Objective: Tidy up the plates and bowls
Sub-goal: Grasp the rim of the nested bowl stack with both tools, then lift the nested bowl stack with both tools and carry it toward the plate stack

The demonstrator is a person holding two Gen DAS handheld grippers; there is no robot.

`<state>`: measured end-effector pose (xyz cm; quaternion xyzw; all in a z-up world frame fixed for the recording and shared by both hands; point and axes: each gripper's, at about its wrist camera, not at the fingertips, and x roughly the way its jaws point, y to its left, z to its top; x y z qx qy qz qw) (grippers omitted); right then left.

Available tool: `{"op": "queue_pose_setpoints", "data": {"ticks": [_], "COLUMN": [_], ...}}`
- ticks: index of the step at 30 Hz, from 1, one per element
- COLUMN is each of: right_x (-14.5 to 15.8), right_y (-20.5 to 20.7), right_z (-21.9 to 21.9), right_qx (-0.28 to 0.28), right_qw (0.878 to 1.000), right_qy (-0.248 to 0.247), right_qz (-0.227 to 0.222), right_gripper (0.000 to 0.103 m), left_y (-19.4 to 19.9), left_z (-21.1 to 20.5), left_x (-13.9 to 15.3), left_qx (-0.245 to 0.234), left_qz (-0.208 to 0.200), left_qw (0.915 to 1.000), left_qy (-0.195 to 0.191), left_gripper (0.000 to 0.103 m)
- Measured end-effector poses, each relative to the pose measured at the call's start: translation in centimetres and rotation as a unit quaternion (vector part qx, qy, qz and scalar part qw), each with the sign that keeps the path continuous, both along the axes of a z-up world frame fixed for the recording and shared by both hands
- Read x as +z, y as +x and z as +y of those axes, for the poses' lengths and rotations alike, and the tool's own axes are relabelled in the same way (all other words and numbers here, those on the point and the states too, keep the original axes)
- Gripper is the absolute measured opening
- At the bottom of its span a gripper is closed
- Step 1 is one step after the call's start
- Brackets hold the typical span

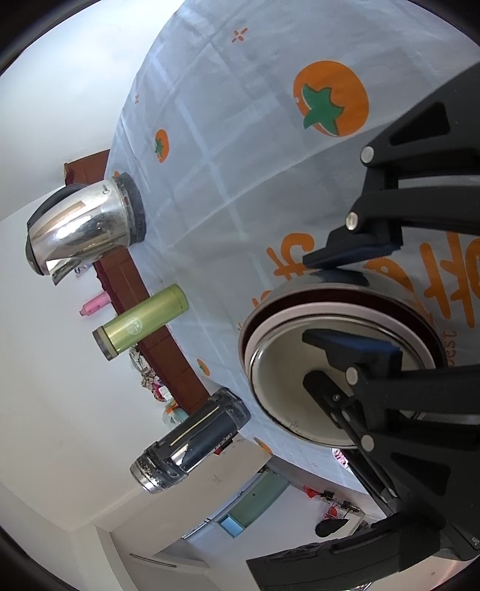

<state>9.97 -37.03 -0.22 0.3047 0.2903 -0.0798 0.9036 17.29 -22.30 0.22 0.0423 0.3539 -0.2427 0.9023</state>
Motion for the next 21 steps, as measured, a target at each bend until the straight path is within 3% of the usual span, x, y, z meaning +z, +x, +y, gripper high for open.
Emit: {"op": "queue_pose_setpoints", "data": {"ticks": [21], "right_x": [0.6], "right_y": [-2.7], "right_z": [1.0], "right_qx": [-0.003], "right_qw": [1.0], "right_qy": [-0.005], "right_qz": [-0.011], "right_gripper": [0.035], "left_y": [-2.2], "left_z": [0.9], "left_x": [0.8], "left_qx": [0.0], "left_qz": [-0.012], "left_qw": [0.9999], "left_qy": [-0.005], "left_gripper": [0.033]}}
